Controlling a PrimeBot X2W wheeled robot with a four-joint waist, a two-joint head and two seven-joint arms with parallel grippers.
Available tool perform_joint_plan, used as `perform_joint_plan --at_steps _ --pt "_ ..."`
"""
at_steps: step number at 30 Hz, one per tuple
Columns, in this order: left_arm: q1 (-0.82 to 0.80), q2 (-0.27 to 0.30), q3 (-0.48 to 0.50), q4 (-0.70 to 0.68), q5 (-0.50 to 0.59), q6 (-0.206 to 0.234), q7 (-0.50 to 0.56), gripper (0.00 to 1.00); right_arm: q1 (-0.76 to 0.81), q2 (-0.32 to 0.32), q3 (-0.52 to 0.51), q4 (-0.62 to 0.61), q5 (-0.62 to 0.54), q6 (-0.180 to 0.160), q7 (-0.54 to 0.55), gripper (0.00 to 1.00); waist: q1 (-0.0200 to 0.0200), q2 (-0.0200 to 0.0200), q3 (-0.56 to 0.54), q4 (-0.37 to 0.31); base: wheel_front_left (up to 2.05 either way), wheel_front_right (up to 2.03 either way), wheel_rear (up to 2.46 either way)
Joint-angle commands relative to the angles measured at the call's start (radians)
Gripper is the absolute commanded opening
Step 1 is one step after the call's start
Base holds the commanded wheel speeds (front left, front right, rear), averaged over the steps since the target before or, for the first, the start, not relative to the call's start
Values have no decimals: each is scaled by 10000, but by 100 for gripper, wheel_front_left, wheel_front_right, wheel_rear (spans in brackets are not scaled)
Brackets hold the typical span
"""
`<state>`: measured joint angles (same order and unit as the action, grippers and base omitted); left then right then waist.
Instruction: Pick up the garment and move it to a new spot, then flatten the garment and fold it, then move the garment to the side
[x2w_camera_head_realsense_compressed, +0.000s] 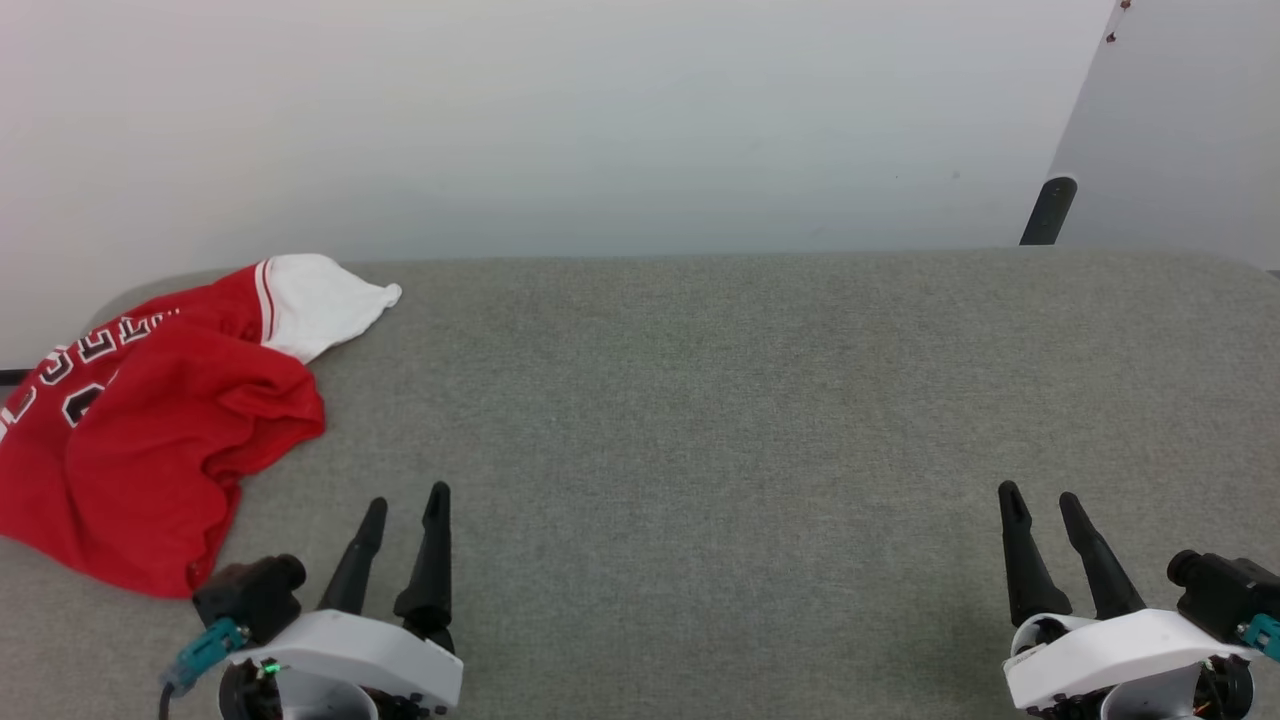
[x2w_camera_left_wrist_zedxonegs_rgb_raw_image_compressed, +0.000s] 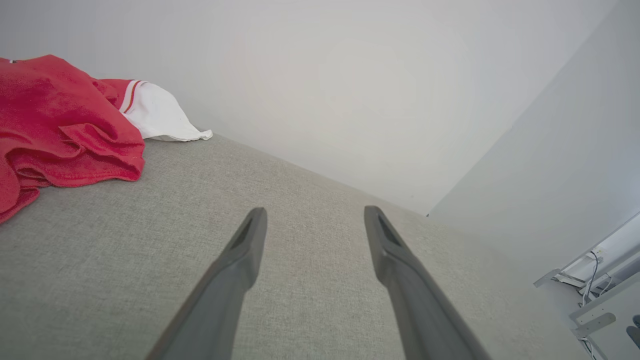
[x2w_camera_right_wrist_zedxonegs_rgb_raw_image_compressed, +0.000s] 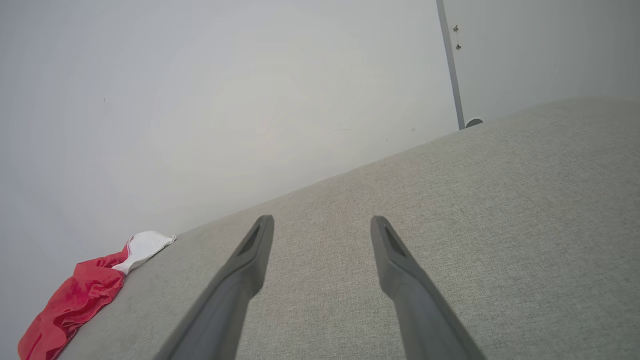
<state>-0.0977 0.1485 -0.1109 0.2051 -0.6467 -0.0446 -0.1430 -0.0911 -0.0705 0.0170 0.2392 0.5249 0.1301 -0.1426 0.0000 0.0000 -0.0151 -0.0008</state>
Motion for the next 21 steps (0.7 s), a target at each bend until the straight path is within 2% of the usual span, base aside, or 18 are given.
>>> perform_joint_plan --at_steps 1,21 --pt "-56 6 78 -82 355 -65 -109 100 -30 21 0 -117 -345 6 -115 100 0 0 -11 5 0 0 0" --pt "230 -358 729 -225 2484 -392 -555 100 128 42 145 -227 -2263 7 -559 100 0 0 -126 -37 0 0 0"
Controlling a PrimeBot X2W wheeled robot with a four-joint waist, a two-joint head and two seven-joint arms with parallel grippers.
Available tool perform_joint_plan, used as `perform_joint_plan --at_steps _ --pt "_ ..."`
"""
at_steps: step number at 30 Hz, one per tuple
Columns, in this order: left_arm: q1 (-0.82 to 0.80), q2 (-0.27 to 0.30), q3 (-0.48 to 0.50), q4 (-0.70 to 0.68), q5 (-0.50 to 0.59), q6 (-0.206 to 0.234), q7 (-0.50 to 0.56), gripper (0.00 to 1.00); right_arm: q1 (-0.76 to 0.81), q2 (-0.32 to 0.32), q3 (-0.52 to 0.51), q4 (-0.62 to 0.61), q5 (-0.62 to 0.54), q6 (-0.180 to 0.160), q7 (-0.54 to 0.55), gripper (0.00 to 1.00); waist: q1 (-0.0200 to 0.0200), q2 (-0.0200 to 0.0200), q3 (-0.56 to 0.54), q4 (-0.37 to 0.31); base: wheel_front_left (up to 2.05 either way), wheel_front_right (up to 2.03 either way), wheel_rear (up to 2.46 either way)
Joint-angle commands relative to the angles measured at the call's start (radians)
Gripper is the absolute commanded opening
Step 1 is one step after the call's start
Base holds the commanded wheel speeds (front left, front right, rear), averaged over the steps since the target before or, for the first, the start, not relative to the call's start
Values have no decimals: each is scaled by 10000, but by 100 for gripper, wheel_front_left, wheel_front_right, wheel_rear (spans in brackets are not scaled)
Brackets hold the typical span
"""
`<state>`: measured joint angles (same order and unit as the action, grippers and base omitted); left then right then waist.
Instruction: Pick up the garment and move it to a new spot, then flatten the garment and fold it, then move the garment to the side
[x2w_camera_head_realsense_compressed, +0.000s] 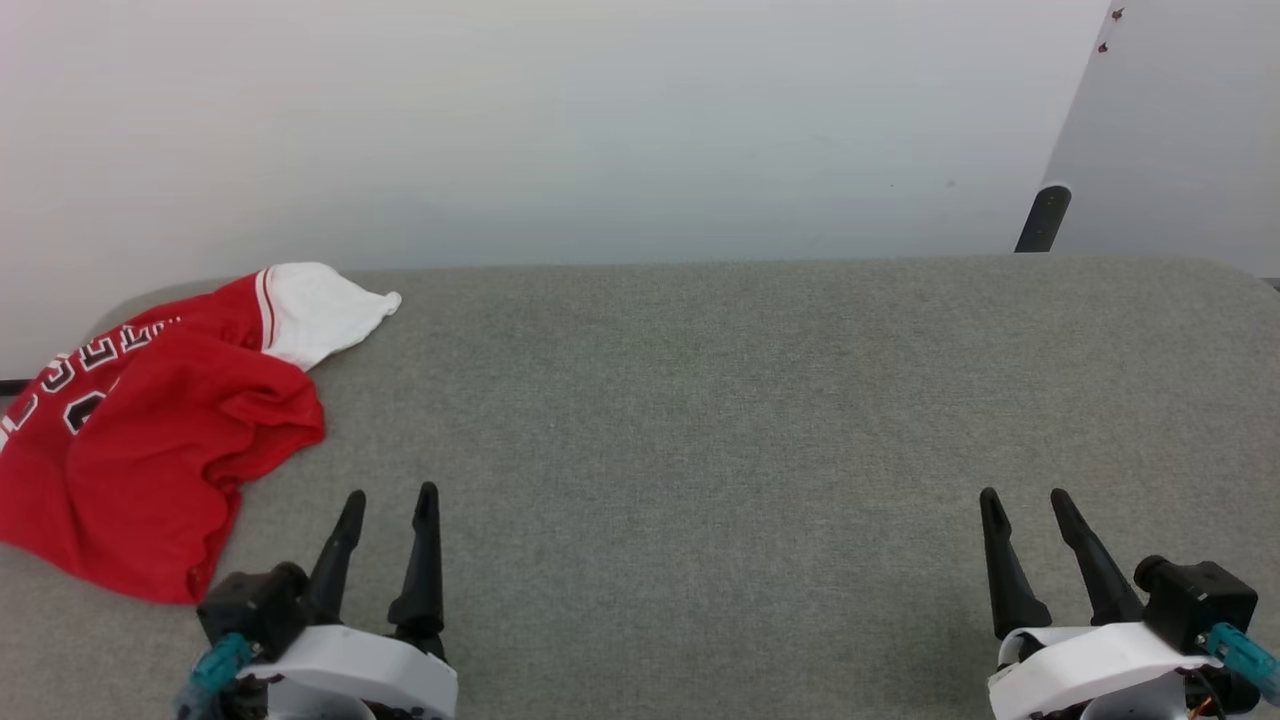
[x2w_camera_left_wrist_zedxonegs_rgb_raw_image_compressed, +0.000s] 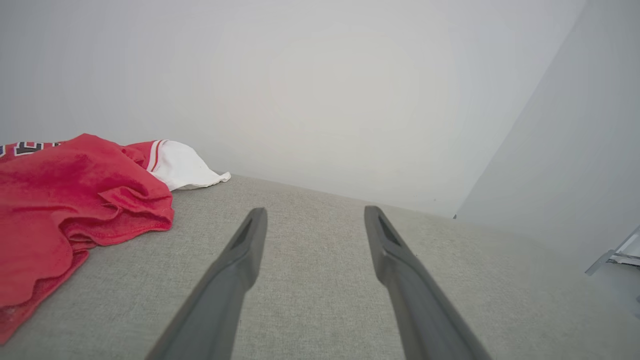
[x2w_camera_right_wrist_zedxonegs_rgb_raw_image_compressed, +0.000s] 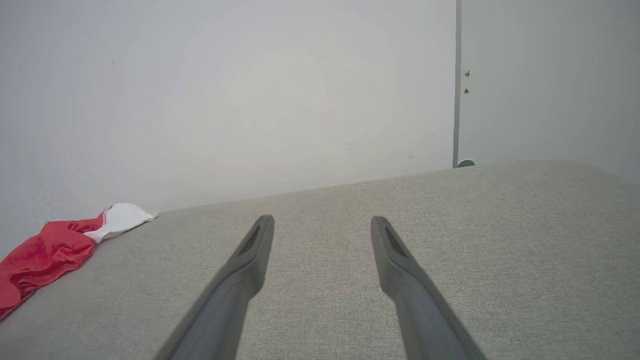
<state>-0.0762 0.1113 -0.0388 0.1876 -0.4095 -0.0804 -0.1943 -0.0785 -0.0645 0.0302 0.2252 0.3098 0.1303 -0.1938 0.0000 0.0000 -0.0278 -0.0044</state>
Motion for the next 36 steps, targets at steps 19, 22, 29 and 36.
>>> perform_joint_plan --at_steps 19,22,29,36 --pt "74 -158 234 9 1952 -277 -443 100 75 -4 98 -189 -1720 7 -391 100 0 0 -87 3 0 0 0" --pt "73 -170 264 25 2222 -297 -488 100 84 -1 110 -204 -1953 7 -470 100 0 0 -98 5 0 0 0" --pt "29 -186 322 106 2707 -363 -621 100 151 7 127 -250 -2485 7 -570 100 0 0 -127 33 0 0 0" --pt "18 -231 360 193 2961 -427 -712 100 230 24 134 -279 -2861 7 -666 100 0 0 -160 126 0 0 0"
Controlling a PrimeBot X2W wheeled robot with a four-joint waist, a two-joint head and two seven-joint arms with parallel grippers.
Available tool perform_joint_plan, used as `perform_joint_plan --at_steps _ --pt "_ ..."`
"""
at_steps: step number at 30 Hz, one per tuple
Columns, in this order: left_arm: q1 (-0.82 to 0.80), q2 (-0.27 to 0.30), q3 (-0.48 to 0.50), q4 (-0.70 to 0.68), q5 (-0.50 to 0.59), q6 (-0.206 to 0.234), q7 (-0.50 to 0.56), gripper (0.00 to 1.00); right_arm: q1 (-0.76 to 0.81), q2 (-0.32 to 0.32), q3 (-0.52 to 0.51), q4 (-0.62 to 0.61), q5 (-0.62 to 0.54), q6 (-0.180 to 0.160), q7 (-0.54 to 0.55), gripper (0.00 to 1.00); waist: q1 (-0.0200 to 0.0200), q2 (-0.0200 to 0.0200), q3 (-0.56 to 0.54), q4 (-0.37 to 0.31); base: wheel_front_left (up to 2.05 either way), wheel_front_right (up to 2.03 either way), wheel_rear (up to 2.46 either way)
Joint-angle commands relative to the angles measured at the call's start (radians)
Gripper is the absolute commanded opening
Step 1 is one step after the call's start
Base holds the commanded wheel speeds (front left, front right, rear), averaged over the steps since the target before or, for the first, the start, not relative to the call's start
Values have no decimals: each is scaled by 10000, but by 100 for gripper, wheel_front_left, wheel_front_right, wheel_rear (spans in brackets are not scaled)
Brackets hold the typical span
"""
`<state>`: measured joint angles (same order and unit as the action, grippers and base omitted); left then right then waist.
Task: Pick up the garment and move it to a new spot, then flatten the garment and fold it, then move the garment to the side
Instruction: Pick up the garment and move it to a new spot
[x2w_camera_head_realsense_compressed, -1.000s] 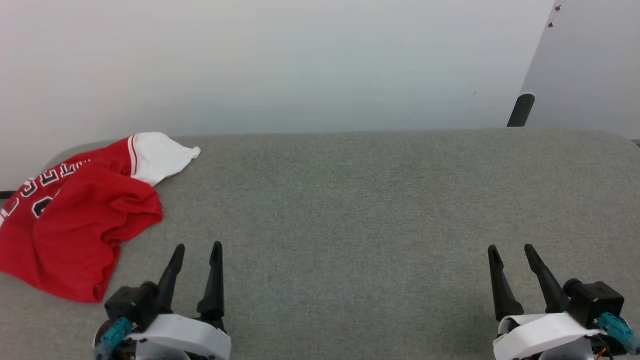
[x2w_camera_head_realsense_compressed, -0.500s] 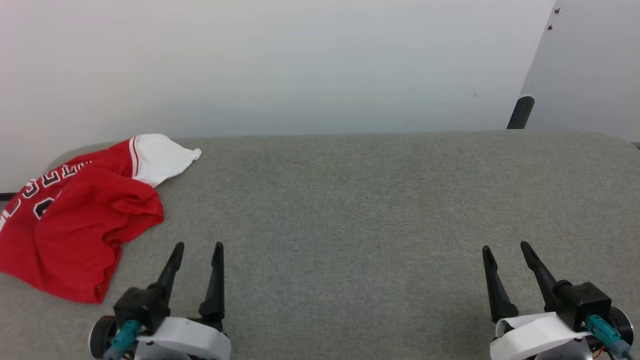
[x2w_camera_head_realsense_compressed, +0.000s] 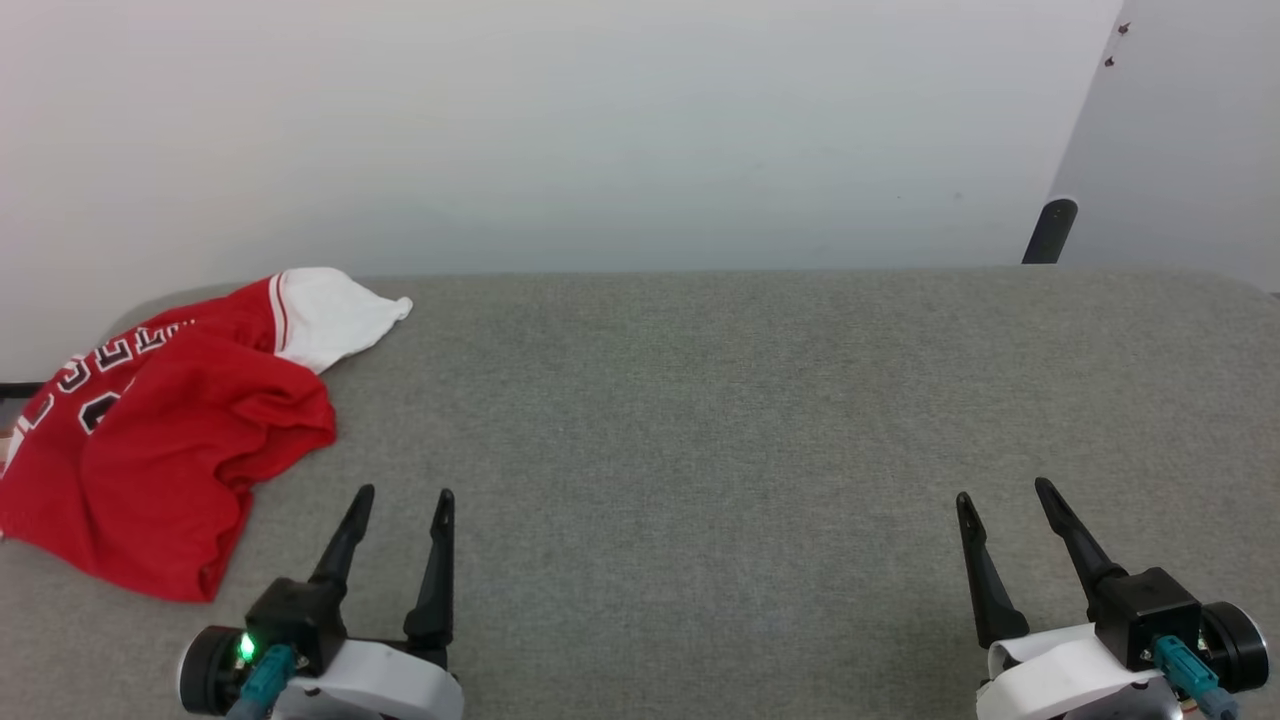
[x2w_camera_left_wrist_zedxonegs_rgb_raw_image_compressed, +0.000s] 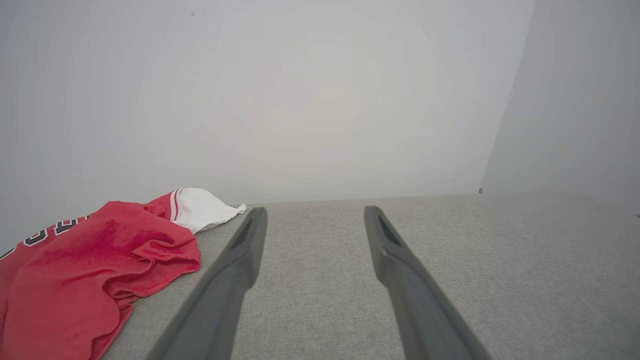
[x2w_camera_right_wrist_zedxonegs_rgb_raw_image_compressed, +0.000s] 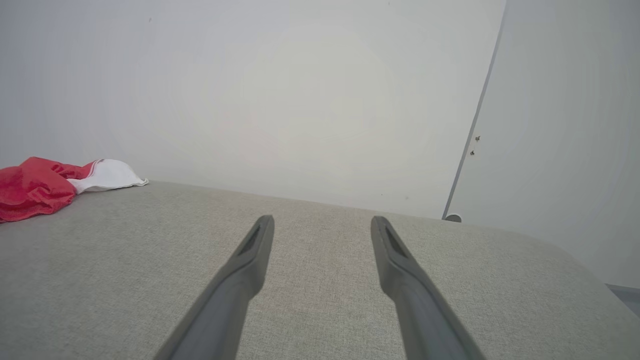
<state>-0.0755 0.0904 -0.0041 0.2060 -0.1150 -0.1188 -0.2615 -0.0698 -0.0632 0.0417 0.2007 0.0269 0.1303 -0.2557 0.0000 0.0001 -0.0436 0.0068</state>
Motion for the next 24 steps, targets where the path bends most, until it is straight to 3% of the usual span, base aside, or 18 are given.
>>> perform_joint_plan --at_steps 1,11,24 --pt "5 -28 13 23 -12 -53 -41 100 151 14 10 -35 -23 7 -40 100 0 -1 -5 34 0 0 0" --pt "-87 -87 187 285 -201 -87 -40 100 208 9 169 6 -37 7 37 100 0 -1 -150 552 0 0 0" --pt "5 21 720 845 -160 217 -40 100 46 35 1027 362 224 6 92 100 0 -1 -614 2435 0 0 0"
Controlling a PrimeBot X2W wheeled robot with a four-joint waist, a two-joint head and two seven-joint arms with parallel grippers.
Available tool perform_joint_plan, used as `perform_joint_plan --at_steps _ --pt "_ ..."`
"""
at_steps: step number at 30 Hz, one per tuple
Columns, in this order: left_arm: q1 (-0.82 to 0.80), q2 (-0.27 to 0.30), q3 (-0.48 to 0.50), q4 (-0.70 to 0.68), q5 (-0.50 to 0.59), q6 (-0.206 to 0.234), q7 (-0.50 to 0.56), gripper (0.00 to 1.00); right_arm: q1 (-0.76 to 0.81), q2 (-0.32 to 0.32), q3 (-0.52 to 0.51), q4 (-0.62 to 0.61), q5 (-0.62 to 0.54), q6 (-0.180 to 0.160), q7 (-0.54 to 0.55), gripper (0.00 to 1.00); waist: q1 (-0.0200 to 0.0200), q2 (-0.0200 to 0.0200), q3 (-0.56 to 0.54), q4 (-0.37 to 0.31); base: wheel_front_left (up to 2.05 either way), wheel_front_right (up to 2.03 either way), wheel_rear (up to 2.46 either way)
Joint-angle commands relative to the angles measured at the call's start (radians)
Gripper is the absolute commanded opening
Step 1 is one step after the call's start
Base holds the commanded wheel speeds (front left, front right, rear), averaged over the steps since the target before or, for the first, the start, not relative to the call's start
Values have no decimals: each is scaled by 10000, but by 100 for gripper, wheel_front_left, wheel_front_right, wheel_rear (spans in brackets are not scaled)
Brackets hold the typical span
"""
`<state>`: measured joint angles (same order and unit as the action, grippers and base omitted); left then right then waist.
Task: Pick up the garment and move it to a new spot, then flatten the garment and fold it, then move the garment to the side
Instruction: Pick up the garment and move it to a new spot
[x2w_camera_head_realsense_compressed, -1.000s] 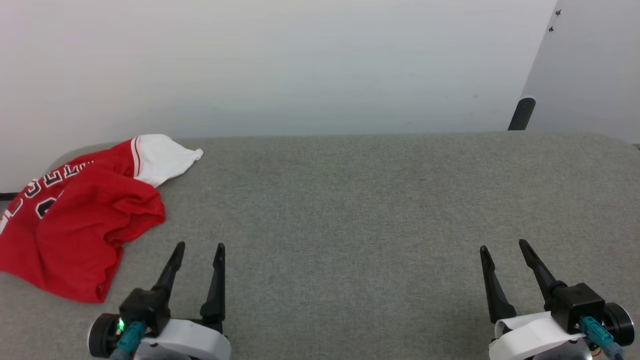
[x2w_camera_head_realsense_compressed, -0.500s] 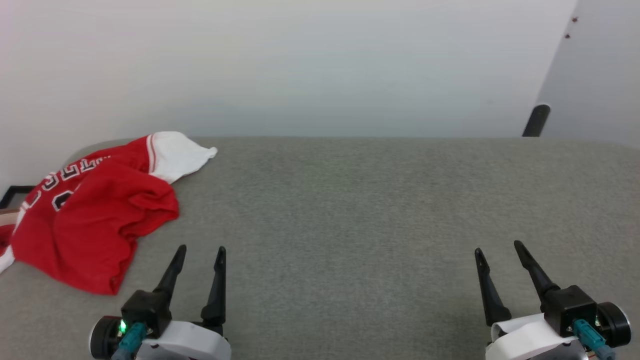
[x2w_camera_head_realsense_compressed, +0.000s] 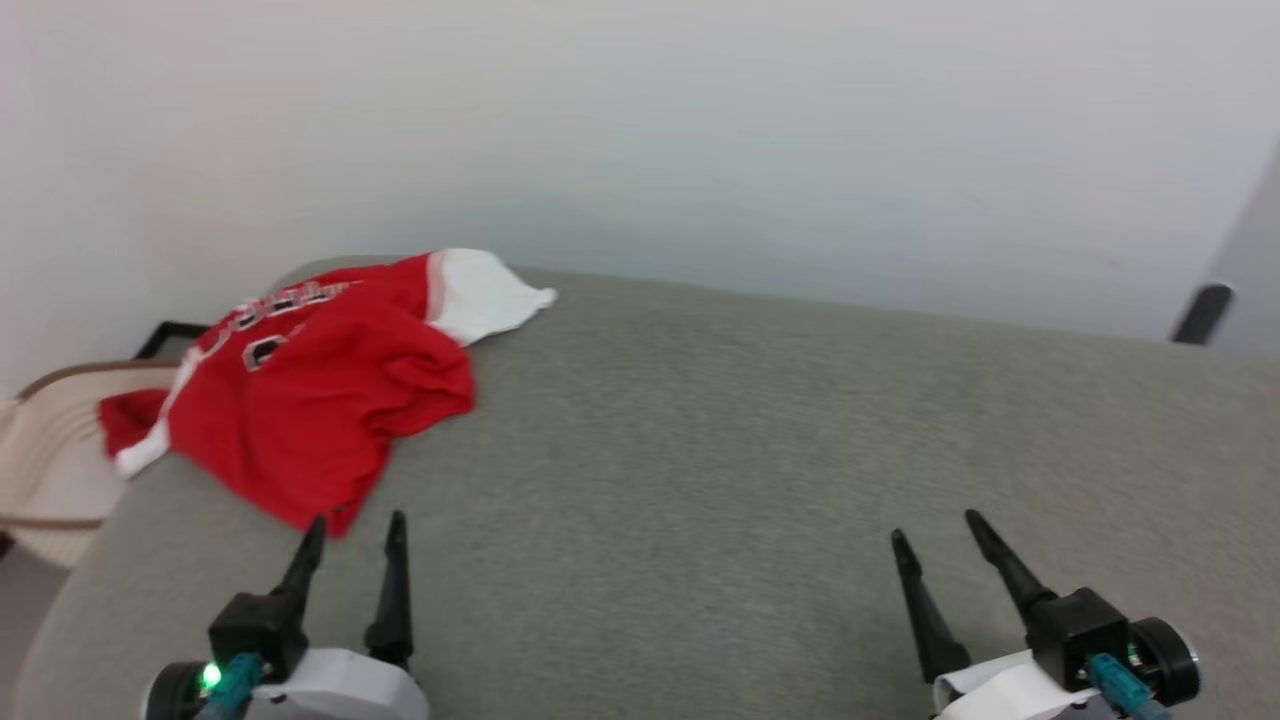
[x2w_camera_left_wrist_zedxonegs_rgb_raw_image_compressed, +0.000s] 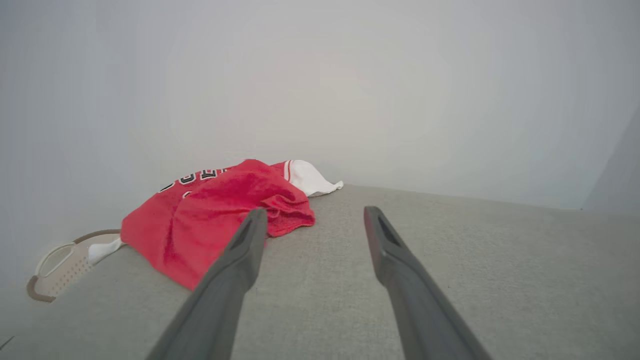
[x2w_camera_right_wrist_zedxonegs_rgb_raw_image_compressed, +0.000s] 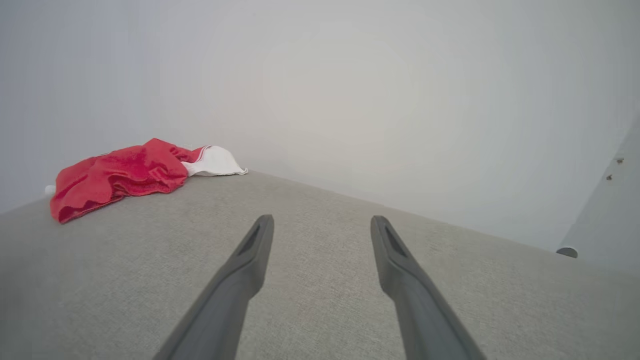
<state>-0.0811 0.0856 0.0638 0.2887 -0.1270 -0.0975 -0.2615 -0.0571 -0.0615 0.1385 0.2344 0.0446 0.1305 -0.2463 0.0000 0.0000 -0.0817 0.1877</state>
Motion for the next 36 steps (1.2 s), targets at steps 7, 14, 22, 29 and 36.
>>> perform_joint_plan --at_steps 7,14,22,29,36 --pt "345 188 277 61 -48 132 -40 100 -171 71 509 322 260 4 -51 100 0 0 -395 1506 0 0 0" --pt "590 219 422 -38 -160 244 -40 100 -327 97 690 513 316 4 -111 100 0 0 -392 1951 0 0 0" --pt "221 326 471 64 -552 95 298 100 -485 63 706 609 233 4 -112 100 0 0 -161 1839 0 0 0" --pt "-799 735 420 -350 -1405 -147 2118 100 -732 -239 596 451 143 4 4 100 0 0 547 1320 0 0 0" --pt "-2782 1698 461 -652 -2273 -273 3987 100 -1330 -714 463 -55 12 3 148 100 0 0 2080 626 0 0 0"
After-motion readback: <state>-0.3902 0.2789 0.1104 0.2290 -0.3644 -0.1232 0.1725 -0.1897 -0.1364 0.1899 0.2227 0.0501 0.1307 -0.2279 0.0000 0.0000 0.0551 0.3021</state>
